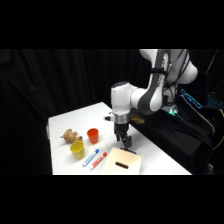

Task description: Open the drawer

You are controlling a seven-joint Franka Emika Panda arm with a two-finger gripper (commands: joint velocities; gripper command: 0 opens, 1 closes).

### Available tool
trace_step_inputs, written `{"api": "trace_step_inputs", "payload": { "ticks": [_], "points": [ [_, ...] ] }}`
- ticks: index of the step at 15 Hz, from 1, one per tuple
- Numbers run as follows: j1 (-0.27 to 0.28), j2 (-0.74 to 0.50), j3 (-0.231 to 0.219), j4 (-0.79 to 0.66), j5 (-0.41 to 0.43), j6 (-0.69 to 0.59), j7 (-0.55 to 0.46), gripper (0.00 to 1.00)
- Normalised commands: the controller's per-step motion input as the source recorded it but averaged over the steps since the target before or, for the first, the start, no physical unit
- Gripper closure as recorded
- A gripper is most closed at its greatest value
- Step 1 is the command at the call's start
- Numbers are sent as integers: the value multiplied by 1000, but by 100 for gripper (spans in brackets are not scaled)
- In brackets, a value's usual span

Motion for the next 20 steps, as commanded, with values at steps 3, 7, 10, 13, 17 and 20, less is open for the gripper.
{"api": "trace_step_inputs", "payload": {
  "ticks": [3, 7, 10, 13, 17, 20],
  "points": [
    [-231, 57, 257, -79, 231, 303, -248, 0],
    [-273, 64, 288, -62, 207, 278, -258, 0],
    [-306, 65, 293, -65, 170, 267, -263, 0],
    [-335, 69, 294, -74, 127, 262, -258, 0],
    [-287, 93, 251, -56, 35, 233, -199, 0],
    [-62, 59, 86, -47, -107, 177, -43, 0]
  ]
}}
